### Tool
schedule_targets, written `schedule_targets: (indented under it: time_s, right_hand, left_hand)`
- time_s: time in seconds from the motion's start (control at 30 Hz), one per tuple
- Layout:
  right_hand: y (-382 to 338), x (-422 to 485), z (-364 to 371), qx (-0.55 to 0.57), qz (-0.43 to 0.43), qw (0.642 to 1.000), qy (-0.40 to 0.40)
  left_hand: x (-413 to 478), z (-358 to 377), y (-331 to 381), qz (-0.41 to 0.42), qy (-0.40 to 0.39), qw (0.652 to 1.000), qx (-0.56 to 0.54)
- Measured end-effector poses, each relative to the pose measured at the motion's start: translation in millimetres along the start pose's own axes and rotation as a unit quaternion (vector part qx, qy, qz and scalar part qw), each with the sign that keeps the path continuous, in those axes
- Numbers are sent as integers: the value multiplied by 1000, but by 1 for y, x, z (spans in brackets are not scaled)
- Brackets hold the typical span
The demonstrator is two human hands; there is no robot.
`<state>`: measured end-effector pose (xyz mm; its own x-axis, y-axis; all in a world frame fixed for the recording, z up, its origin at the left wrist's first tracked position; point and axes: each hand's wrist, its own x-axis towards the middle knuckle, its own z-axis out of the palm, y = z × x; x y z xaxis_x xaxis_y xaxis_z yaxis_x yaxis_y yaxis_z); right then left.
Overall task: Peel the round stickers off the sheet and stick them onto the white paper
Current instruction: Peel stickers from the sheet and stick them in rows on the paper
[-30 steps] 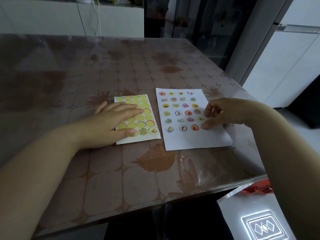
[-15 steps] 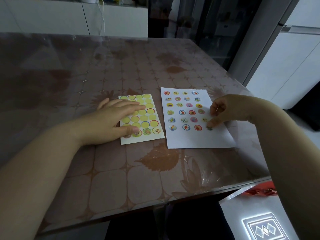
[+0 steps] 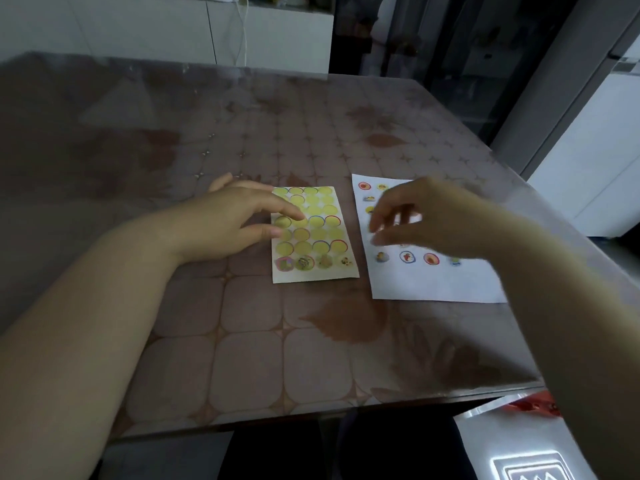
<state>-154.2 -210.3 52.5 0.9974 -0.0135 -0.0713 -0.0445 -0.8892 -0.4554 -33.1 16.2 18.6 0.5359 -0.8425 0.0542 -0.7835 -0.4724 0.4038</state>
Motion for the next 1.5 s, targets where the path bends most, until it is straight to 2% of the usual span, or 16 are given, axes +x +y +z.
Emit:
schedule_targets:
  time_s: [0.17,0.37,0.73,0.87,1.07,1.2,1.3,1.37,1.5]
  right_hand:
    - [-38,23,43,23,-67,997,1]
    - [-48,28,66,73,-80,994,27]
    - [-36,23,70,176,-65,982,20]
    - [-37,22,71,209,-68,975,41]
    - [-35,22,71,212,-63,975,35]
    - [-39,23,71,213,-66,973,65]
    - [-37,16,49,192,-46,975,106]
    - [-29,5,25,165,-1,980,115]
    - [-1,-22,5,110,110,988,24]
  left_hand:
    - [-1,-3,-3,-13,-56,998,22]
    - [0,4,-3,-40,-113,992,45]
    - [1,6,-5,-53,-128,989,48]
    - [2,7,-5,-52,-135,988,57]
    - [-1,6,-4,-60,-162,983,53]
    - [0,6,-3,-65,-154,984,67]
    - [-1,5,-3,-68,-149,984,67]
    - [-1,5,-3,-67,-151,984,60]
    - [0,7,-5,-62,-155,984,56]
